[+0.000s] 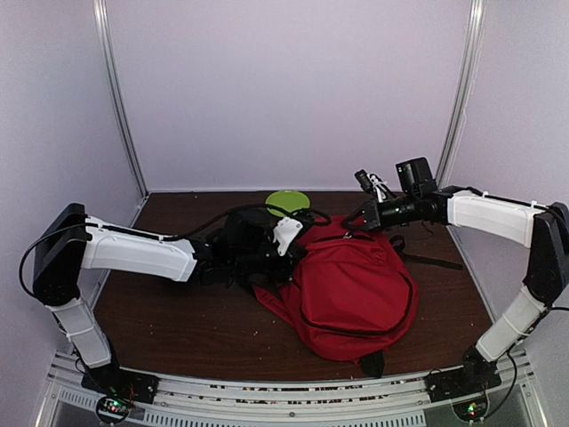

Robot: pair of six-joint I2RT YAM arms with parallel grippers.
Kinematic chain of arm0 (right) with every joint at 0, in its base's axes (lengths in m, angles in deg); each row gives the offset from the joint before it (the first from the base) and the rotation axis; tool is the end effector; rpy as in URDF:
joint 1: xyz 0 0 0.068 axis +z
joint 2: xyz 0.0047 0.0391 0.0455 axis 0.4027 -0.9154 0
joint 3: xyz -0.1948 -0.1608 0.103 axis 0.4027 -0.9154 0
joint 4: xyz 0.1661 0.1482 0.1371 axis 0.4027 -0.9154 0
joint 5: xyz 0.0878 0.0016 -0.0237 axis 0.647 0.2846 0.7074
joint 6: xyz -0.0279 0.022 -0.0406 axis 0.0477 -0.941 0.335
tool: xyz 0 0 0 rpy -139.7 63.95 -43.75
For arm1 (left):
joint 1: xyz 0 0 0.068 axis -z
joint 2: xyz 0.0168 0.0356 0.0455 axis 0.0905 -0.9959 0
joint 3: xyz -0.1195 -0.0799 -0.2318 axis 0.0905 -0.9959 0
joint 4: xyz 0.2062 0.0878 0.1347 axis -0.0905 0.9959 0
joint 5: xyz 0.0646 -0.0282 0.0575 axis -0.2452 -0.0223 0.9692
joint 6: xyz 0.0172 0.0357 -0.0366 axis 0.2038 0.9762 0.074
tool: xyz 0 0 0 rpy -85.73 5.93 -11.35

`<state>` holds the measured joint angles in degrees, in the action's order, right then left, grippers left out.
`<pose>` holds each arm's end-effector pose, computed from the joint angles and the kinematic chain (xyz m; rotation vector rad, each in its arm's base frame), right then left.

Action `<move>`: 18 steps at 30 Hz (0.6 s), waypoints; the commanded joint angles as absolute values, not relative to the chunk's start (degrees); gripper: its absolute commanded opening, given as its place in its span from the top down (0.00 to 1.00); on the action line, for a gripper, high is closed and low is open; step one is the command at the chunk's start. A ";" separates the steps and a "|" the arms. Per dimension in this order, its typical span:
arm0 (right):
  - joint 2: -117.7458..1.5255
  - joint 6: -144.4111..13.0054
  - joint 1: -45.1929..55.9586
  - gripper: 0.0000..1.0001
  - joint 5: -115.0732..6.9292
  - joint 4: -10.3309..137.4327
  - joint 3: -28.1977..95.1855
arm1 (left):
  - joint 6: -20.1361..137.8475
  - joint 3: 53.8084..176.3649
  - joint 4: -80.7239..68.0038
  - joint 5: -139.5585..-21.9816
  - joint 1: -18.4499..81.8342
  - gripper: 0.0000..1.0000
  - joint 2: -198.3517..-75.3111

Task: Pack the student bag
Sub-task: Zip the lower front pocket of the student bag.

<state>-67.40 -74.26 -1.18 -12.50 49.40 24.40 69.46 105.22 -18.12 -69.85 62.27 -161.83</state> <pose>0.3093 0.1578 0.2726 -0.6303 2.1939 1.3142 0.2174 -0.3327 0.2242 0.9345 1.8189 -0.5999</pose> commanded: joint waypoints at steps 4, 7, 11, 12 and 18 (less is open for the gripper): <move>-62.80 -68.19 -7.91 1.00 -16.88 47.92 21.21 | 70.07 100.49 -11.99 -63.89 61.62 1.00 -157.16; -62.49 -66.05 -11.03 1.00 -17.16 46.61 19.22 | 70.08 99.63 -11.47 -63.04 61.60 1.00 -156.21; -61.72 -64.20 -14.84 1.00 -18.50 46.42 17.08 | 69.80 99.51 -10.90 -61.80 61.62 1.00 -156.22; -61.67 -64.28 -15.58 1.00 -18.37 46.70 16.60 | 69.74 99.63 -10.89 -61.60 61.62 1.00 -156.33; -60.82 -64.13 -16.80 1.00 -12.54 48.56 16.05 | 68.30 102.04 -9.60 -62.19 61.62 0.94 -157.18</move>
